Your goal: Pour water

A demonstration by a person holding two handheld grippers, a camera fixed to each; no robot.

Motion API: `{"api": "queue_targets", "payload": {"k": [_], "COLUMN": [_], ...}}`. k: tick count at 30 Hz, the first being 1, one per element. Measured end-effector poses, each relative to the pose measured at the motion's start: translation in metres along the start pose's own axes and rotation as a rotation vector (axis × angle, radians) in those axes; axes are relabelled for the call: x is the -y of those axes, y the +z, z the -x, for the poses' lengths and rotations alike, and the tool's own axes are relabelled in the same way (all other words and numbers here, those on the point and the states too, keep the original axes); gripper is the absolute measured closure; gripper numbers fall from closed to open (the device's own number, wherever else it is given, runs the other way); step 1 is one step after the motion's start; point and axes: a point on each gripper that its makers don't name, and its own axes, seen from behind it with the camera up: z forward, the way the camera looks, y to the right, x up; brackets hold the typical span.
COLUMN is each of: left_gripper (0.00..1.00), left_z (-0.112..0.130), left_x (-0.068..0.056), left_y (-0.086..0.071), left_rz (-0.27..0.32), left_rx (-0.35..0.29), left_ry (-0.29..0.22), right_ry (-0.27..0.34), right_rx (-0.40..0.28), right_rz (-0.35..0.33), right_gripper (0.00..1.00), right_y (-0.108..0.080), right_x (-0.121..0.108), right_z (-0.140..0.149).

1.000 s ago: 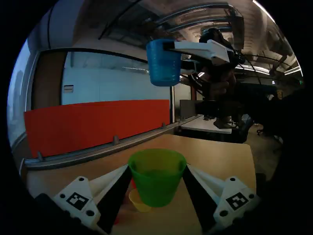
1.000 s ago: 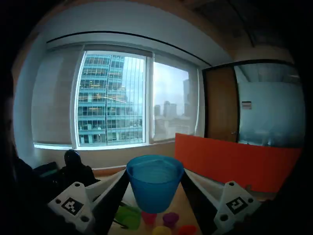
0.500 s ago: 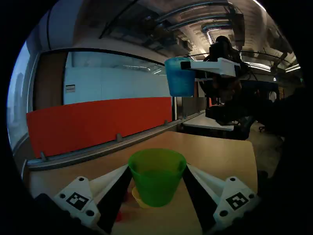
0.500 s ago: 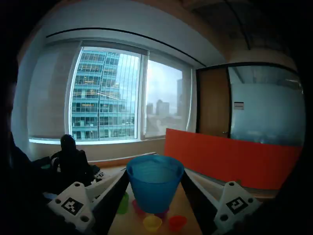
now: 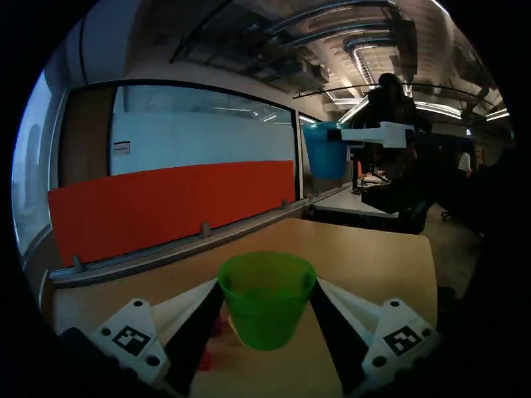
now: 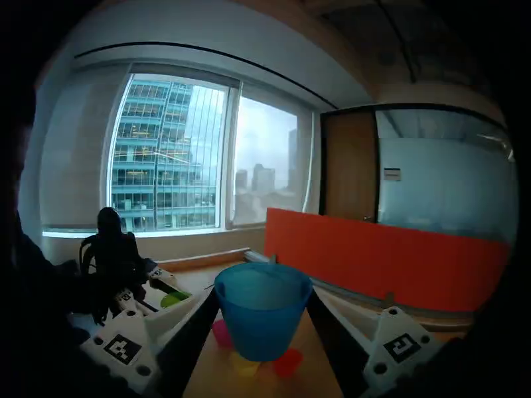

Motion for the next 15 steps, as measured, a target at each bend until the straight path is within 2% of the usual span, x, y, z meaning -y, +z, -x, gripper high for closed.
{"api": "queue_targets", "payload": {"k": [11, 15], "left_gripper": [0.15, 0.15], "left_z": [0.011, 0.017], "left_x": [0.002, 0.003], "left_y": [-0.001, -0.001], "left_rz": [0.009, 0.011], "left_rx": [0.040, 0.056], "left_ry": [0.005, 0.005], "right_ry": [-0.014, 0.006], "right_rx": [0.030, 0.039], "right_rz": [-0.002, -0.011], "right_gripper": [0.08, 0.08], "right_y": [0.000, 0.001], "right_x": [-0.002, -0.001], "right_z": [0.027, 0.036]}}
